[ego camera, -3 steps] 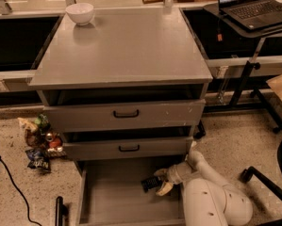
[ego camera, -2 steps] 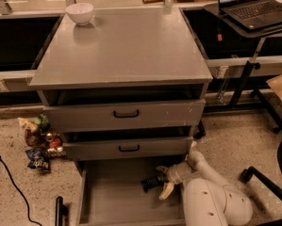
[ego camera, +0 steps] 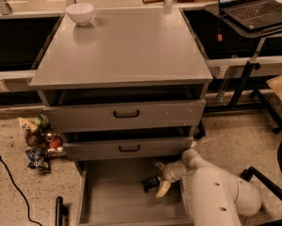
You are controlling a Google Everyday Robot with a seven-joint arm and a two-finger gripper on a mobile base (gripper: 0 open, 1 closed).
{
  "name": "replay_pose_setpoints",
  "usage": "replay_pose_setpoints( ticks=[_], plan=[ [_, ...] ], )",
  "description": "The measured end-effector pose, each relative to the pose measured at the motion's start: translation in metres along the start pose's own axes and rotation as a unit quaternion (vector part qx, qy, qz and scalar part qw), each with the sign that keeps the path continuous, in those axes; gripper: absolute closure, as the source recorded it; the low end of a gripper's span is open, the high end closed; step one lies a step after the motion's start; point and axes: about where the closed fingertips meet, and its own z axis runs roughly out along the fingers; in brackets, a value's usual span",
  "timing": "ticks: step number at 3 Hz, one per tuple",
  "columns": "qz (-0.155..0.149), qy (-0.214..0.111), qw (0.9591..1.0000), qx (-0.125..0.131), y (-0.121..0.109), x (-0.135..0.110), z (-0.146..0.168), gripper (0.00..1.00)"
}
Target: Pick rxbar blueberry from bottom drawer and place on counter
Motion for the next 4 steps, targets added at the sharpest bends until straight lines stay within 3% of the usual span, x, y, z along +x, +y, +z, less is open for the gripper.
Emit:
replay_pose_setpoints(
  ticks=[2, 3, 4],
  plan=[
    [0.002, 0.003, 0.9998, -0.022, 0.034, -0.014, 0.019, 0.0],
    [0.004, 0.005, 0.9996, -0.028, 0.042, -0.005, 0.03, 0.0],
    [0.0, 0.012, 0.9998, -0.018, 0.04, 0.005, 0.037, 0.0]
  ],
)
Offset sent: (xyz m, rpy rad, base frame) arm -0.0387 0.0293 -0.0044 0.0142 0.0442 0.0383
